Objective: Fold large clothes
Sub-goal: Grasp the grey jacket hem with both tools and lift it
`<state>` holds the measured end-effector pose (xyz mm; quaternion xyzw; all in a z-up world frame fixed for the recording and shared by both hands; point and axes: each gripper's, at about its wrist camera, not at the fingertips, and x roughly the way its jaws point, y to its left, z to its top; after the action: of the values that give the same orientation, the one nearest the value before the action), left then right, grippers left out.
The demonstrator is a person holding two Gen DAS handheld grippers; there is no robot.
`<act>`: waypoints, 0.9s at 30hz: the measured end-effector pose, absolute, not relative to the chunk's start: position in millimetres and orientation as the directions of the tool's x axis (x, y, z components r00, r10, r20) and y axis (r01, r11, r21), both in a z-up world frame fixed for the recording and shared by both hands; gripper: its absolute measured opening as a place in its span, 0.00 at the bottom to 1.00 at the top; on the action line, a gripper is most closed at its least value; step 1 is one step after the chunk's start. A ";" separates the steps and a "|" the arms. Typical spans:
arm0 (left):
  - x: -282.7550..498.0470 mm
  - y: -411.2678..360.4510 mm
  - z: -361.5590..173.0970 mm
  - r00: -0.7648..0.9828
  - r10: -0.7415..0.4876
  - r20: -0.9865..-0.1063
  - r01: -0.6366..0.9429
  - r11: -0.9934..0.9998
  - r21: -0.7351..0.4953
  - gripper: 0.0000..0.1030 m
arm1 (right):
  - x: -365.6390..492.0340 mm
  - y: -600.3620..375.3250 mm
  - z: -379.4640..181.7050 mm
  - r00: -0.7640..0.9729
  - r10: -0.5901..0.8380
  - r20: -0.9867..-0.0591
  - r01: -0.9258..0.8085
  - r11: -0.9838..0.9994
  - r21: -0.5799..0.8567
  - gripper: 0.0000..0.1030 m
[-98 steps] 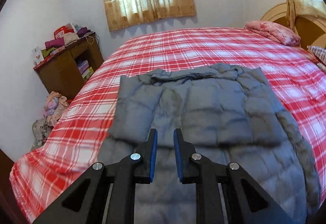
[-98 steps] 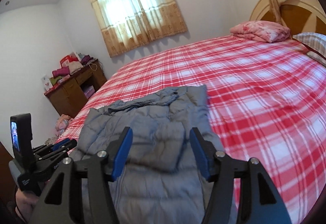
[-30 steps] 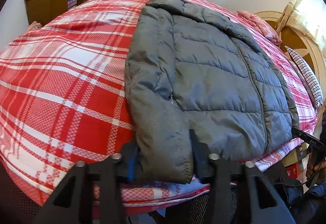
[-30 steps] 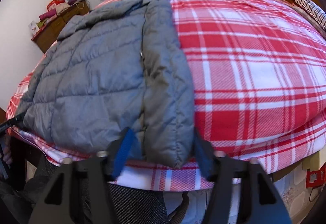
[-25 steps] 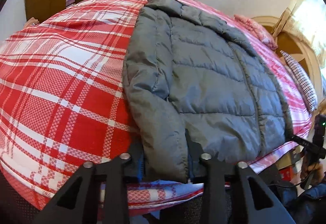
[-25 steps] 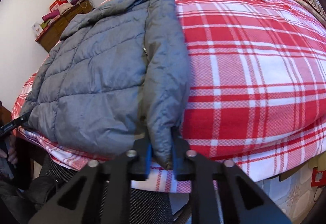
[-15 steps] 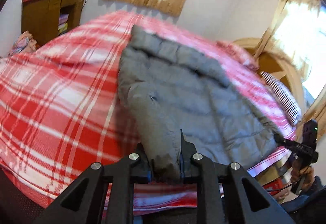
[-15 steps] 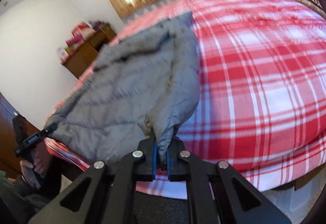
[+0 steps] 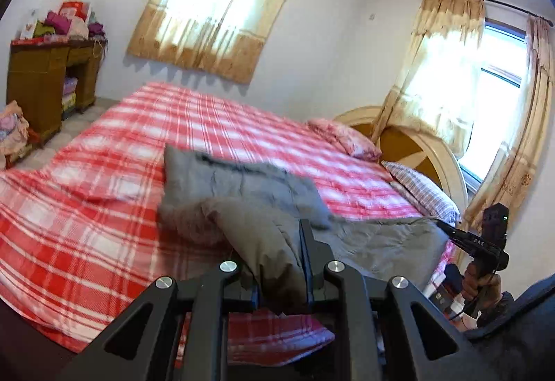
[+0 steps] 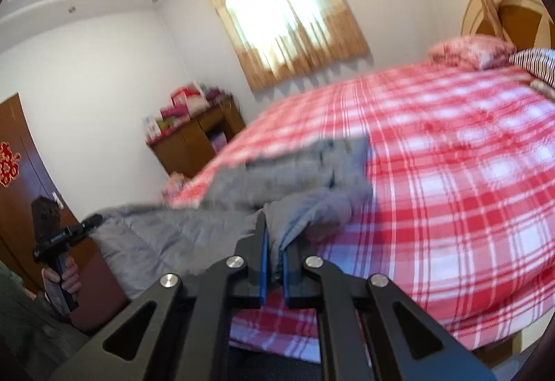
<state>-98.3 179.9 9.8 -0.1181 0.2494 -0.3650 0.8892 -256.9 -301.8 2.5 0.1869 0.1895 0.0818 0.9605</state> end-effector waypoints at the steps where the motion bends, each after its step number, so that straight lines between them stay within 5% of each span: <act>1: -97.5 180.6 16.3 0.616 -0.707 -0.347 0.590 0.706 -0.391 0.18 | -252.8 -304.3 7.7 0.922 0.219 -0.319 -0.085 0.919 0.385 0.08; 13: 56.0 157.6 36.4 0.693 -0.607 -0.389 0.410 0.775 -0.481 0.18 | -114.2 -342.5 42.2 0.944 0.155 -0.291 -0.030 0.920 0.391 0.08; 27: 288.8 68.5 -68.8 0.677 -0.364 -0.640 0.150 0.919 -0.364 0.18 | 121.9 -367.9 -62.4 0.825 -0.031 -0.564 0.214 0.941 0.262 0.08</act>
<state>288.8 68.5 -68.8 -0.1420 0.3760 -0.1420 0.9046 121.9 -367.9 -62.4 0.1591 0.2885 -0.0650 0.9419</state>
